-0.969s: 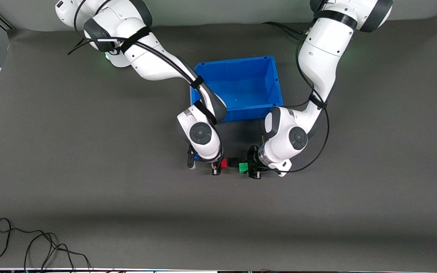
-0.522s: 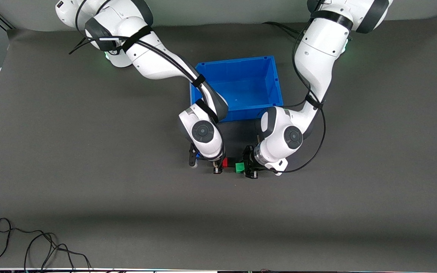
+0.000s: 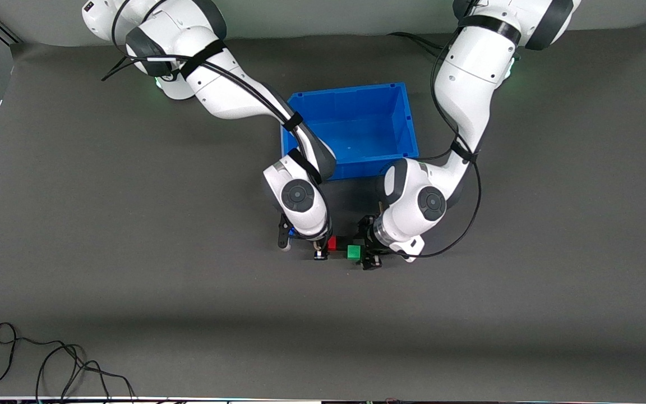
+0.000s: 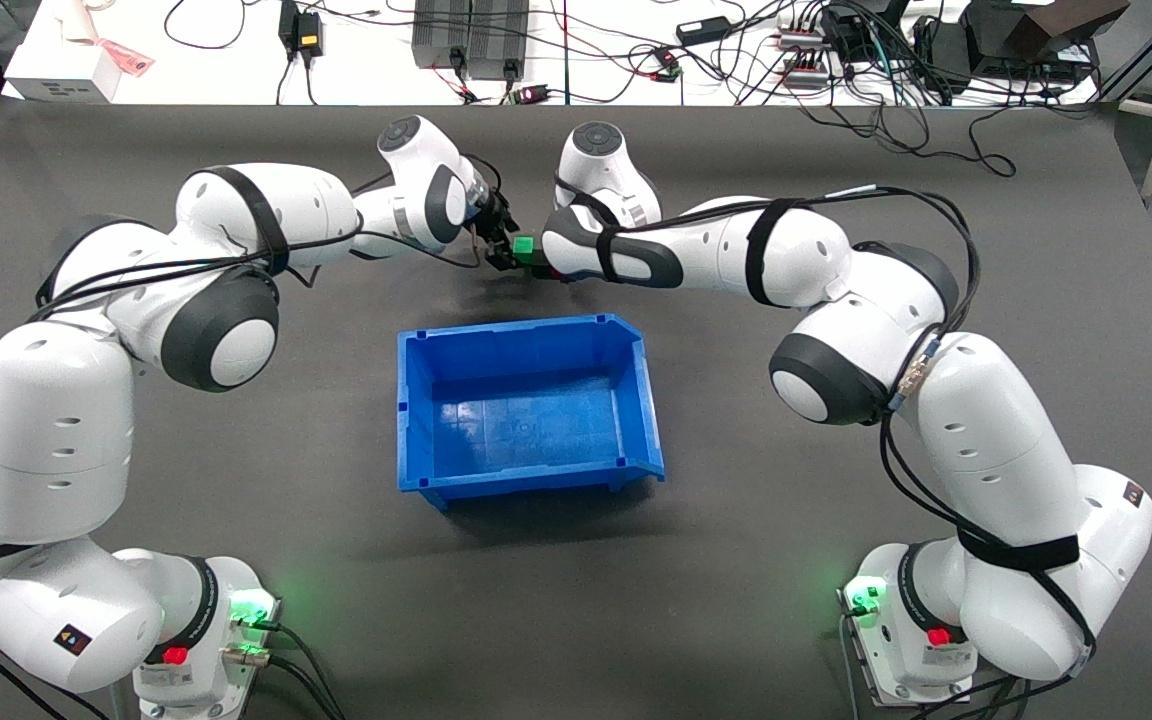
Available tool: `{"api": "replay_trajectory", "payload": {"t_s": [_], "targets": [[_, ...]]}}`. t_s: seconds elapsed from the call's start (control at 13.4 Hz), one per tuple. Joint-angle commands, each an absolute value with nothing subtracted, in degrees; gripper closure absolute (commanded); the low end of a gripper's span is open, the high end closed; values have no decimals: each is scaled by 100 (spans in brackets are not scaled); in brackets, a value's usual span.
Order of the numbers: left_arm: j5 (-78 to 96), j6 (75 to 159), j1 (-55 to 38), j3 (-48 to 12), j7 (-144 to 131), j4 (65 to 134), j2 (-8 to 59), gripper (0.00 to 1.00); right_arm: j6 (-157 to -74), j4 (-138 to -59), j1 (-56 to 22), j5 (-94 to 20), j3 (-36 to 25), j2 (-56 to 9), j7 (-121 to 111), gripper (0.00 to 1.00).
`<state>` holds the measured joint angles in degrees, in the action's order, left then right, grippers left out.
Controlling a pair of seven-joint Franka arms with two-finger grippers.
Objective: Attach green and red cubes to black cube
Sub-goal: 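Set both cubes against the black cube and open both grippers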
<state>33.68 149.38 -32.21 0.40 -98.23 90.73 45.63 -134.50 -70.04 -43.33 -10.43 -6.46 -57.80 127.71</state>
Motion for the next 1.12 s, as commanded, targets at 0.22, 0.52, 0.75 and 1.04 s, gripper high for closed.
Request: {"api": "replay_trajectory", "payload": {"t_s": [0.22,0.52,0.75,1.04], "targets": [[3015,13012,-1920,167,-8012,9412,3457,0,-12940,-6653,-4018,-1116,-677,-5469,12342,1],[2349,11192,-758,211,-6016,9396,2648,0,-11325,-6662,-3447,-1143,-659,-4345,11245,1],[1865,9997,-64,211,-4041,9238,2059,0,-10313,-6898,-3061,-1143,-712,-3317,10006,1],[979,9238,220,185,-1937,8606,1505,0,-9012,-6961,-2305,-1143,-721,-2358,8320,1]]}}
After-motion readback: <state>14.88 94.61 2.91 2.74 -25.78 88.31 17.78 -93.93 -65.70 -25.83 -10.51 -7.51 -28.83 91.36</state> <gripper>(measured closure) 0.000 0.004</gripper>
